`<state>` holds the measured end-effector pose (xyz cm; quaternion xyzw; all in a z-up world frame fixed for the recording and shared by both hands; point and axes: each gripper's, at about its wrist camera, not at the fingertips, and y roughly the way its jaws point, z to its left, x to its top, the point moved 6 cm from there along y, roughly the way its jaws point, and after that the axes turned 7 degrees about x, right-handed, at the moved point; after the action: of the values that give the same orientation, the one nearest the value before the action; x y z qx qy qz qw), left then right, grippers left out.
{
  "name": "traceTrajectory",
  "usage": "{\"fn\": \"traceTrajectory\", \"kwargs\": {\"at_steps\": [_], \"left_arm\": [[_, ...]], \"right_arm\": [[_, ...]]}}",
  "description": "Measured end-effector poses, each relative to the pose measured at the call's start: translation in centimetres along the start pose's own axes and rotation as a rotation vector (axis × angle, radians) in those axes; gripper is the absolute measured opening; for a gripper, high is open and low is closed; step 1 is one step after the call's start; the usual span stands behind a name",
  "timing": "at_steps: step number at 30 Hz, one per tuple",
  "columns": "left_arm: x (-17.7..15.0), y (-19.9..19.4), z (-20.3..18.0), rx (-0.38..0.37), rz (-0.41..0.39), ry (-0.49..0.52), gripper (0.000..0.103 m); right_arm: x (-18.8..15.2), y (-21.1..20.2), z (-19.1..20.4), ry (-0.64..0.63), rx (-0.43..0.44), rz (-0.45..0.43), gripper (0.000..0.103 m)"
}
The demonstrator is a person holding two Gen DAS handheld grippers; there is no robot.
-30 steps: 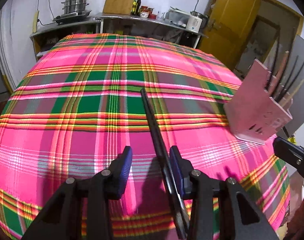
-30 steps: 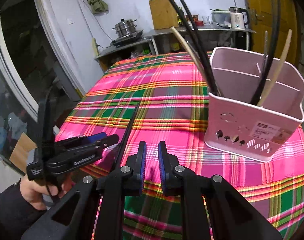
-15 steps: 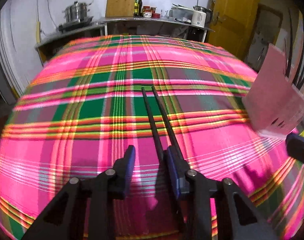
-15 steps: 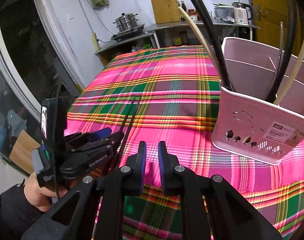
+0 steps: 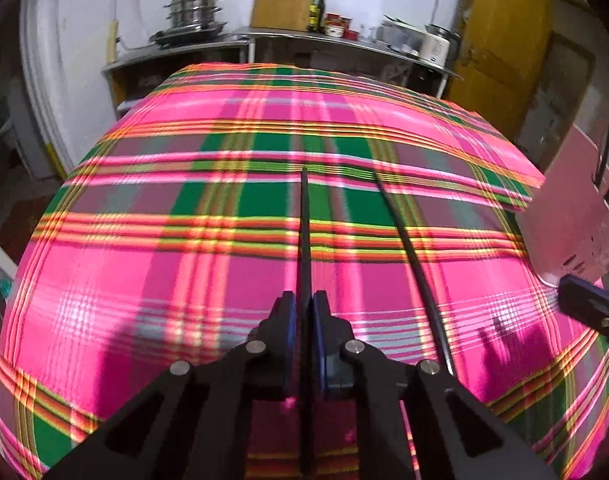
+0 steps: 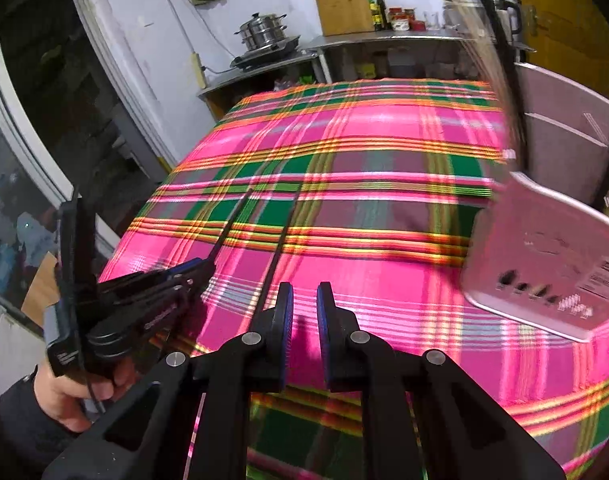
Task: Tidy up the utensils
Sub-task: 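Close the right tool on another black chopstick in the pile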
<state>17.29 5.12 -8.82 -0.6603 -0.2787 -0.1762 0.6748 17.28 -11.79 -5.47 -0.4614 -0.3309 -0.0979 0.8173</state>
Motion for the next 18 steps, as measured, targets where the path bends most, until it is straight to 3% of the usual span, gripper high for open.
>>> {"fn": "traceTrajectory", "kwargs": {"at_steps": [9, 18], "left_arm": [[0.8, 0.7, 1.8, -0.069, 0.030, -0.060, 0.012], [2.4, 2.0, 1.7, -0.108, 0.037, -0.025, 0.012]], "right_arm": [[1.4, 5.2, 1.1, -0.014, 0.021, 0.058, 0.012], [2.5, 8.9, 1.3, -0.003, 0.017, 0.100, 0.012]]}}
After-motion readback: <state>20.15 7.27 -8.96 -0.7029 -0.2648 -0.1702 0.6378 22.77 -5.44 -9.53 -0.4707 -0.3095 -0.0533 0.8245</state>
